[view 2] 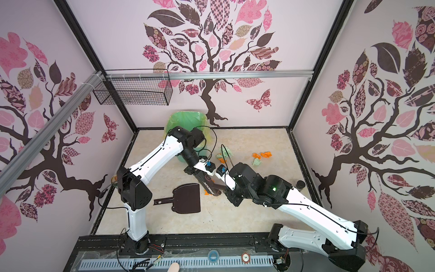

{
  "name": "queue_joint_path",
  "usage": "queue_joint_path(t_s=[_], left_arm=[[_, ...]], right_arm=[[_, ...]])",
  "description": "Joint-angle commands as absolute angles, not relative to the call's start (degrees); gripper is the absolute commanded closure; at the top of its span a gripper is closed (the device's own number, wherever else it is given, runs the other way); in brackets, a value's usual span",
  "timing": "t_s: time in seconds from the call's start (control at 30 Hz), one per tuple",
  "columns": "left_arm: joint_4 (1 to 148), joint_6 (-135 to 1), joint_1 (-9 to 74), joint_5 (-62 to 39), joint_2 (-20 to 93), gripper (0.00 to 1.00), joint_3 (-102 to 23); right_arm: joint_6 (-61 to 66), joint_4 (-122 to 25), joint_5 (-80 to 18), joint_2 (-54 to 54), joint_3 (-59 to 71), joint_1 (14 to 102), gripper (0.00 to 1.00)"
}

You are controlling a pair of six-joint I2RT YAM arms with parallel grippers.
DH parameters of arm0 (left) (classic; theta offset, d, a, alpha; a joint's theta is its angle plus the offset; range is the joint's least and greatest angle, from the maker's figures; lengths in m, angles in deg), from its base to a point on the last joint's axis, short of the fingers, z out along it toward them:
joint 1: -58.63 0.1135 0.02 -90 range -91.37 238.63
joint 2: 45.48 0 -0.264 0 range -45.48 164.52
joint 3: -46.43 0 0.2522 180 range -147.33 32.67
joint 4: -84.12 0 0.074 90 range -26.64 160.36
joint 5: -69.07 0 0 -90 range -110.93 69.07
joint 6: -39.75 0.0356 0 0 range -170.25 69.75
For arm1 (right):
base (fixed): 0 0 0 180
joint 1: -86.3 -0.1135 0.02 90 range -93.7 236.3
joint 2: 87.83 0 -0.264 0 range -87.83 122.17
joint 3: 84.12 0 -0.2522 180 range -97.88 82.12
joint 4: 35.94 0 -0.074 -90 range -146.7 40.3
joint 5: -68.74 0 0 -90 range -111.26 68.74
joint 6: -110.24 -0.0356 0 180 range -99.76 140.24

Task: Sweep away the paper scraps from the table
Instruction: 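Release and withdraw the left gripper while the right gripper holds the brush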

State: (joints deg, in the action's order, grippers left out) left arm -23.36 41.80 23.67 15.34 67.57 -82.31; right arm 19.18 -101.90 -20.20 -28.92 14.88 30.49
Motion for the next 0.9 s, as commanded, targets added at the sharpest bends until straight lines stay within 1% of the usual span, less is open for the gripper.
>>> queue_joint_path(t_s=[0.0,0.03,0.07,0.2,0.3,0.33,0.4,0.43,0.53,0.6,0.67,0.73,0.77,0.8,0.87], left_arm=[[-20.8,38.2,23.6,21.9,67.3,0.79,-84.8],[-20.5,38.0,23.5,22.0,67.2,0.72,-84.7],[-20.3,37.7,23.6,22.2,67.1,0.68,-84.7],[-19.6,36.9,24.8,24.1,66.4,0.58,-84.8],[-19.6,36.6,26.7,26.4,65.0,0.48,-84.9],[-19.8,36.7,27.7,27.6,64.1,0.4,-84.8],[-21.1,37.1,30.1,30.6,61.8,0.18,-84.8],[-22.1,37.7,31.3,32.4,60.1,0.03,-84.7],[-22.4,37.4,35.4,34.7,52.9,0.02,-82.0],[-19.0,35.8,38.1,32.7,46.3,0.02,-76.1],[-11.7,30.6,39.8,26.2,38.7,0.02,-68.1],[-2.1,23.2,41.0,18.6,30.3,0.02,-56.9],[-0.3,22.8,41.8,15.9,26.7,0.02,-53.2],[0.7,23.4,43.8,15.8,22.7,0.02,-49.4],[2.2,20.7,50.8,20.7,16.4,0.02,-45.4]], right_arm=[[18.3,-100.0,-20.5,-29.8,13.4,30.0,1.0],[17.9,-100.0,-19.5,-30.3,13.6,30.0,1.0],[17.5,-100.0,-18.8,-30.9,13.8,30.0,1.0],[15.6,-99.8,-16.0,-33.8,15.2,30.0,1.0],[13.9,-100.6,-12.7,-36.2,15.5,30.1,1.0],[13.2,-101.5,-11.5,-36.9,15.3,30.2,1.0],[11.5,-103.5,-8.9,-37.8,15.0,30.3,1.0],[10.5,-104.6,-7.3,-38.1,14.8,30.5,1.0],[6.7,-108.8,-1.2,-37.6,13.4,31.4,1.0],[5.0,-111.9,1.0,-36.3,12.2,33.4,1.0],[3.3,-114.3,2.6,-34.9,11.0,36.1,1.0],[2.8,-114.8,2.8,-34.2,10.4,38.2,1.0],[2.6,-114.8,3.2,-33.8,10.3,38.4,1.0],[2.5,-114.6,3.9,-33.1,10.0,38.6,1.0],[2.4,-114.6,4.8,-31.3,9.2,38.7,1.0]])
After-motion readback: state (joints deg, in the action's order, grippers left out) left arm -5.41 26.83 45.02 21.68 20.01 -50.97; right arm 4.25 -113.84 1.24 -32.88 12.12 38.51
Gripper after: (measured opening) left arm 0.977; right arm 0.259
